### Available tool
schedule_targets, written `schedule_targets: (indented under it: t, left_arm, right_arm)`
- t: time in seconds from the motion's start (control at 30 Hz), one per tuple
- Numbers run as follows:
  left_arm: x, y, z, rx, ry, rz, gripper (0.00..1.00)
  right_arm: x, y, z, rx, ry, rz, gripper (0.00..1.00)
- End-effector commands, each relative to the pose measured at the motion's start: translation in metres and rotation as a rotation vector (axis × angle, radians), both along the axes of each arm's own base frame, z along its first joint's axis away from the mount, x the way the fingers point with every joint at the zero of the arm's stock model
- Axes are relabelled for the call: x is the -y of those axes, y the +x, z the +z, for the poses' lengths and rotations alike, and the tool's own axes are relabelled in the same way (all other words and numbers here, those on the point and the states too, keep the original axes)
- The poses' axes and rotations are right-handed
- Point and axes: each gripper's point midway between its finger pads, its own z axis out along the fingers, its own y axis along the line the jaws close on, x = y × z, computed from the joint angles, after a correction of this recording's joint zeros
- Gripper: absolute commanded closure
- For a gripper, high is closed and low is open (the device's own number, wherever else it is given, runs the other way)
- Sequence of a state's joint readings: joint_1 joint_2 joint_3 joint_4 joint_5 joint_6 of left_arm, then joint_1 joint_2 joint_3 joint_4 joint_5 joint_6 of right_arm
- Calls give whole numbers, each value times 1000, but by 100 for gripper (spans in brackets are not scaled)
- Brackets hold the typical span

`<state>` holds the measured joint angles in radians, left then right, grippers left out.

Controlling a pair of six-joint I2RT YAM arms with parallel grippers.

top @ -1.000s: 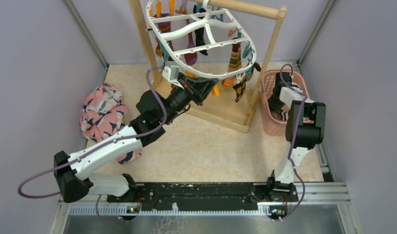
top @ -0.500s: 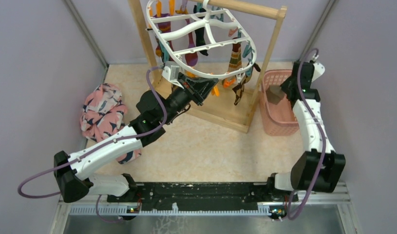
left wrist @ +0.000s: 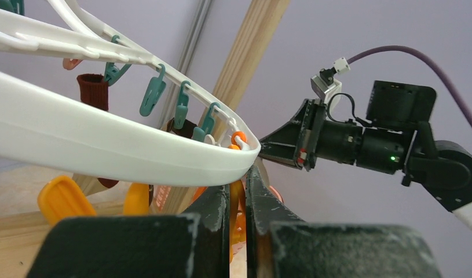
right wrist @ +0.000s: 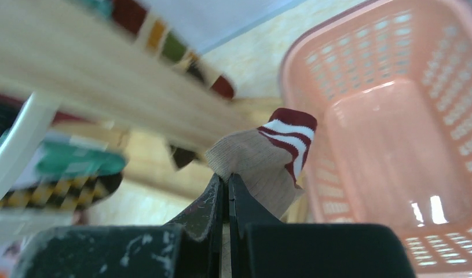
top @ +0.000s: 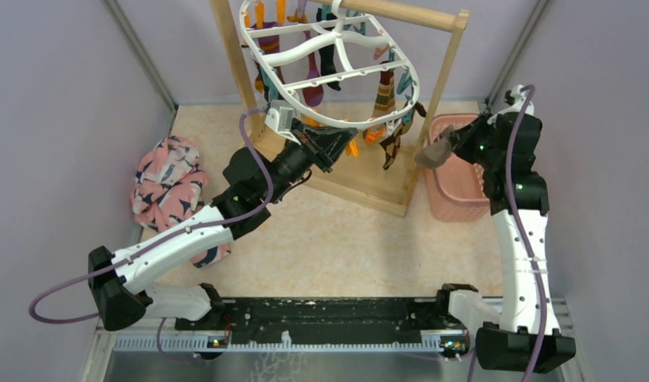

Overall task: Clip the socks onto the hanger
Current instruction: Place the sock at the center of the board.

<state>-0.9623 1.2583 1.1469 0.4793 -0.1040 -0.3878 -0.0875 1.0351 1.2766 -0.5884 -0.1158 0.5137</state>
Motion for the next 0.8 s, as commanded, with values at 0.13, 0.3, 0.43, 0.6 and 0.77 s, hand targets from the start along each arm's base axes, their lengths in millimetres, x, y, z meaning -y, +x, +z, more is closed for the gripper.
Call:
schedule_targets:
  t: [0.13,0.3,0.43,0.6,0.77]
  left_arm:
    - [8,4,-8,-3,34,-8,100]
    - [6,6,-9,-7,39,6,100]
    - [5,6,-9,-8,42,14,100]
    - [4,6,-10,-8,50,19,100]
    - [-2,6,-9,-5,50,37,100]
  right_arm:
    - [-111,-57,-9,-56,-43,442,100]
    - [-155,-66,-45,-111,-55,538,100]
    - [-174,-56,-79,-147,-52,573,100]
    - [-190,-42,-136,-242,-40,601,100]
    - [-200,-33,-162,-277,-47,607,100]
